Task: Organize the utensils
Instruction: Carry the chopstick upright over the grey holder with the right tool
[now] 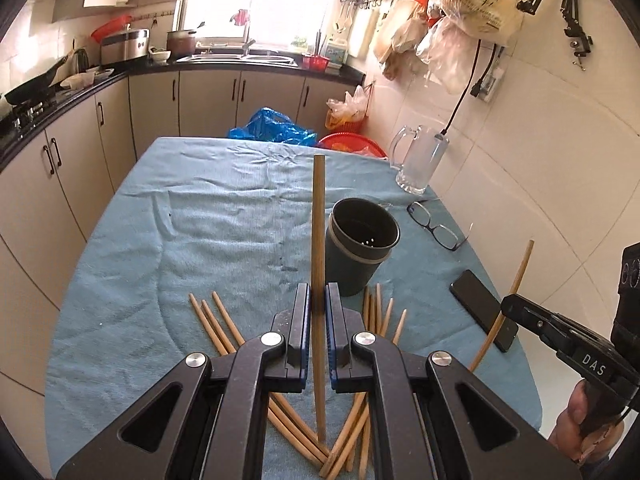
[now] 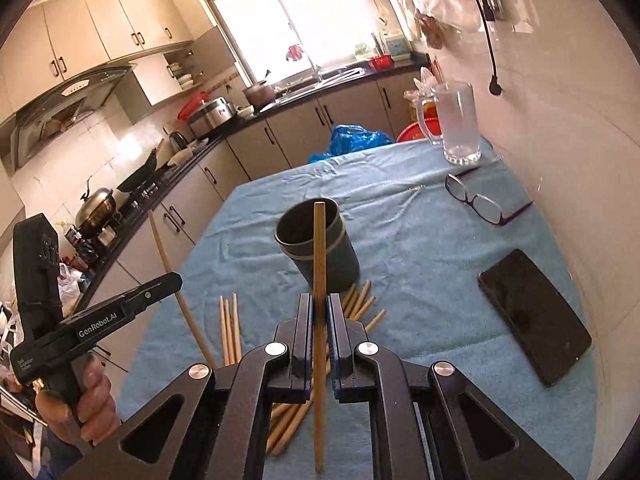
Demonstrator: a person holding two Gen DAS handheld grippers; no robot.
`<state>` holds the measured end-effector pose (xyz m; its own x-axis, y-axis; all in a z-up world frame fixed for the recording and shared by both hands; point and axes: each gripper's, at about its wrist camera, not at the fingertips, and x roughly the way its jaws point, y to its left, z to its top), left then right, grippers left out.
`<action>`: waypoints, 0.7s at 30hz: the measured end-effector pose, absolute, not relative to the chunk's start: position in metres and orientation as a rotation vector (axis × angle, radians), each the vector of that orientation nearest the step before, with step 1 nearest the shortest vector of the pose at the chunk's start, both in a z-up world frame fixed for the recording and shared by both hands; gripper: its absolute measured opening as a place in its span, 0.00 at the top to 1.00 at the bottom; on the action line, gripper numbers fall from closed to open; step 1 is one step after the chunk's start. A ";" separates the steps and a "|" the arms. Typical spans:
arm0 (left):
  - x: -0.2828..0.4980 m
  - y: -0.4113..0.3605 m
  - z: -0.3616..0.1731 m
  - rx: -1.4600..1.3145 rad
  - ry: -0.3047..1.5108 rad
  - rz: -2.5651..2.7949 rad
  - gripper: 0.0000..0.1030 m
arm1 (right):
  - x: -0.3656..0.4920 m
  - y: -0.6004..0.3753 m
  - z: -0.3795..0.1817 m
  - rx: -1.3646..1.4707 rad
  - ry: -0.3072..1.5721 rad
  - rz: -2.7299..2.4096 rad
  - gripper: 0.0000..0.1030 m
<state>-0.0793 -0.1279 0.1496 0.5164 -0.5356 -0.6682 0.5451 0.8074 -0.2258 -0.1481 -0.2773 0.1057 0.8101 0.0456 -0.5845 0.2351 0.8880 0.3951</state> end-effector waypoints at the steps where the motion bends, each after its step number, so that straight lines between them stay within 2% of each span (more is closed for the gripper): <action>1: -0.081 -0.127 0.151 0.013 0.795 -0.651 0.94 | -0.150 -0.276 0.108 0.472 0.619 -0.104 0.93; 21: -0.094 -0.119 0.163 0.013 0.761 -0.640 0.94 | -0.156 -0.264 0.131 0.449 0.555 -0.085 0.93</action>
